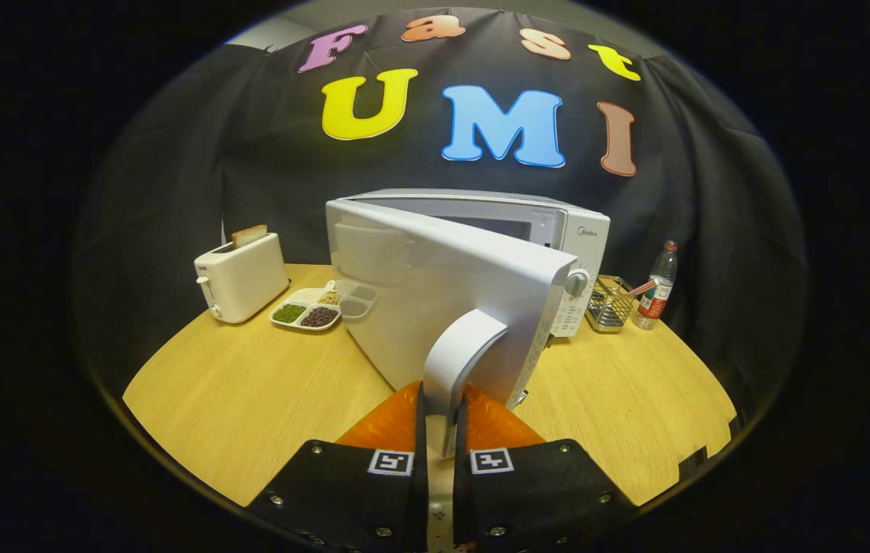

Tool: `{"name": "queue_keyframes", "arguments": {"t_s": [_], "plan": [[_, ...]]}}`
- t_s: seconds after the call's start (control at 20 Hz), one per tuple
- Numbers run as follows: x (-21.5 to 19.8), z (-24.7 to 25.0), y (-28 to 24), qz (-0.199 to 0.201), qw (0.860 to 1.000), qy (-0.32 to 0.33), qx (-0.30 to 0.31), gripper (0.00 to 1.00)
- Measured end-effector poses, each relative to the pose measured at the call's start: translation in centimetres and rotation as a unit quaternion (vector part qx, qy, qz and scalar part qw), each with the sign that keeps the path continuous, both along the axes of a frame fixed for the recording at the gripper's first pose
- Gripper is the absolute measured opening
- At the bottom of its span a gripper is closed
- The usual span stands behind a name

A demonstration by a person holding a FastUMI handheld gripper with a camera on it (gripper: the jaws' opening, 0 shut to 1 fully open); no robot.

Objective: Open the microwave, put the food inside, and close the microwave door.

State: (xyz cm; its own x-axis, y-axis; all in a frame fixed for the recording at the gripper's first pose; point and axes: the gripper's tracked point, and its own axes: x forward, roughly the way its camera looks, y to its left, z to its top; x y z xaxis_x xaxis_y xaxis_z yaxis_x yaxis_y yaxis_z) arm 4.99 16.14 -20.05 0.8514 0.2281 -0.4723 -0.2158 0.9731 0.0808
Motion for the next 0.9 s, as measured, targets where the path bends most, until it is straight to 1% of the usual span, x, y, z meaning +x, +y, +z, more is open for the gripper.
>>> {"name": "queue_keyframes", "arguments": {"t_s": [0.2,0.35,0.45,0.6,0.75,0.9], "plan": [[-2.4,0.5,3.3,0.031,0.999,-0.008,0.001,0.13],[-3.8,0.5,5.7,0.049,0.999,-0.015,-0.012,0.15],[-4.8,-0.9,7.0,0.059,0.998,0.004,-0.023,0.16],[-6.1,-1.6,9.3,0.074,0.997,0.015,-0.013,0.18],[-6.6,-1.4,10.7,0.081,0.996,0.005,-0.030,0.18],[-7.1,-1.4,11.4,0.078,0.996,0.008,-0.038,0.18]]}}
